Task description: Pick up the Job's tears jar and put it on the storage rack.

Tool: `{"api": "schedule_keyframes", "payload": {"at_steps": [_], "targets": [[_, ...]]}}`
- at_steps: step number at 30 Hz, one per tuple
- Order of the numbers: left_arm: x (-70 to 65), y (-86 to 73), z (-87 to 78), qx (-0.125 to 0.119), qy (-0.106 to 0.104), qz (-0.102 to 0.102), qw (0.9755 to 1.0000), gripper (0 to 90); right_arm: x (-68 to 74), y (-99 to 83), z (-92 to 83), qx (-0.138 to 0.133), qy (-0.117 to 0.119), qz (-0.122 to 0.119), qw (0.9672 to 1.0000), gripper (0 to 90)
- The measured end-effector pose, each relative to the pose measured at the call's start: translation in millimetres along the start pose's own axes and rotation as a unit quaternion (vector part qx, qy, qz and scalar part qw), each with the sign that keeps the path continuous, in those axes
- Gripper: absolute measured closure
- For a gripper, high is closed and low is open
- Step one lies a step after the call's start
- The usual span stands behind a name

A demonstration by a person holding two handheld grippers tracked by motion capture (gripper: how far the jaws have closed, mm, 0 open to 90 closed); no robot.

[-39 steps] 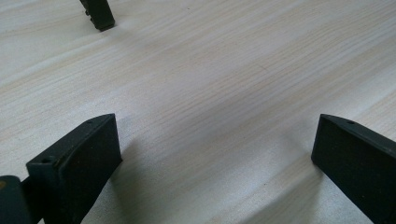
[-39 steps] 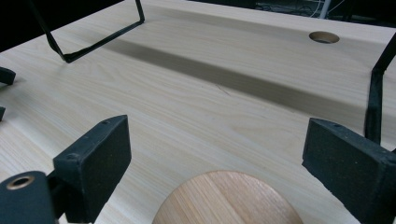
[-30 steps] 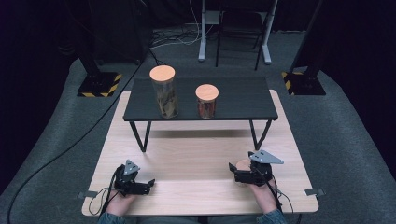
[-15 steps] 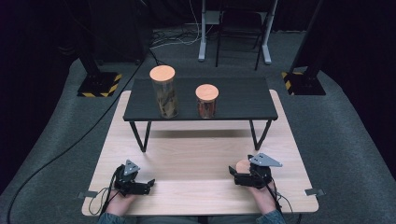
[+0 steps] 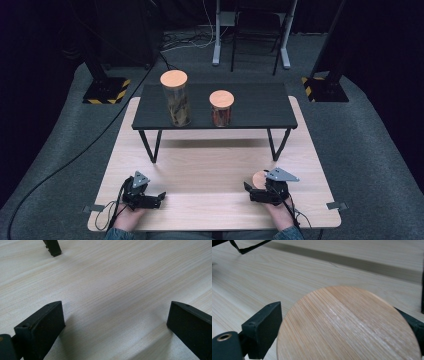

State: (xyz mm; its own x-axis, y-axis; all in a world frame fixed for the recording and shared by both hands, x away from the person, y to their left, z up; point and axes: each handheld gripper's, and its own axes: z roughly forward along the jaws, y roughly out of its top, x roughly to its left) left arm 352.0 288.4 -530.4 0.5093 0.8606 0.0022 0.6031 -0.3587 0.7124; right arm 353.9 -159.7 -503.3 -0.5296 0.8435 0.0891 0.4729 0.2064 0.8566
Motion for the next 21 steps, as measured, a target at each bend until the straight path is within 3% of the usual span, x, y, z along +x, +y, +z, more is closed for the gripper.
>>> {"api": "schedule_keyframes", "payload": {"at_steps": [21], "targets": [[0.0, 0.0, 0.0, 0.0, 0.0, 0.0, 1.0, 1.1, 0.3, -17.5, -4.8, 0.018, -0.011, 0.003, 0.9998, 11.4]]}}
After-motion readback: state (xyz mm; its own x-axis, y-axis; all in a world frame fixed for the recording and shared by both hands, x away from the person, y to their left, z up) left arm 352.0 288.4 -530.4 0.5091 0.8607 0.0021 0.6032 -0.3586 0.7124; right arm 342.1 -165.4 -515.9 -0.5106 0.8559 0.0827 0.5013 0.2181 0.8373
